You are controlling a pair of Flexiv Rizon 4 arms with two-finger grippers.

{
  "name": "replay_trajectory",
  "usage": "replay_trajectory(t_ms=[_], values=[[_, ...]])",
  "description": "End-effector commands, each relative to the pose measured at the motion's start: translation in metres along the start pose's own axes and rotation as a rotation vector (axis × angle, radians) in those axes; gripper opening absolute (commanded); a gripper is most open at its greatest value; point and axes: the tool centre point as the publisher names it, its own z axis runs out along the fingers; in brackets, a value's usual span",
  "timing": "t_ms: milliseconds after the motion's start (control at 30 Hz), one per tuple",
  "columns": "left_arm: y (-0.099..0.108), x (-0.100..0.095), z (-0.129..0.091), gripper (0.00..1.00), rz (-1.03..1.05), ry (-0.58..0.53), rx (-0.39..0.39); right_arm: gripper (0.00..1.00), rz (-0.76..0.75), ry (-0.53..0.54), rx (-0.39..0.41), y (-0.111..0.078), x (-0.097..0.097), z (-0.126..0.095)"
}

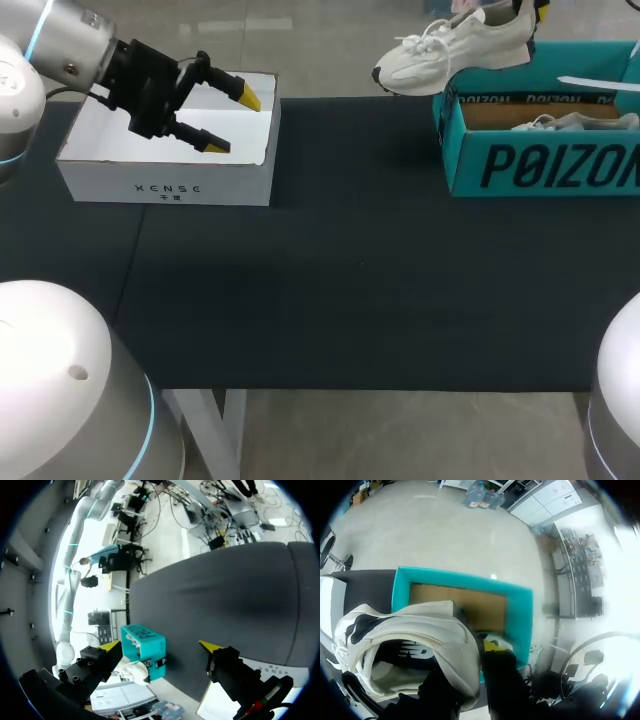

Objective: Take the shoe out of the shoebox, open the shoe tongue, remove and reinsert the insole, then place the shoe into the shoebox

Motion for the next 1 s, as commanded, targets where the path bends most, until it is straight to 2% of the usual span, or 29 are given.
replay_trajectory(t_ms=[33,100,400,600,700,833,1000], values=[[0.000,0.000,0.000,1.00,0.001,0.003,0.000,0.00,0.000,0.001,0.004,0.001,-0.001,-0.002],[0.000,0.000,0.000,1.00,0.001,0.003,0.000,0.00,0.009,0.003,0.009,0.003,-0.007,0.001],[0.000,0.000,0.000,1.00,0.001,0.003,0.000,0.00,0.108,0.072,0.020,0.019,-0.062,0.015],[0.000,0.000,0.000,1.00,0.001,0.003,0.000,0.00,0.113,0.112,0.016,0.022,-0.102,0.021],[0.000,0.000,0.000,1.00,0.001,0.003,0.000,0.00,0.151,0.071,0.003,0.025,-0.121,0.038],[0.000,0.000,0.000,1.00,0.001,0.003,0.000,0.00,0.173,0.088,0.036,0.025,-0.140,0.060],[0.000,0.000,0.000,1.00,0.001,0.003,0.000,0.00,0.230,0.072,0.023,0.025,-0.152,0.086]])
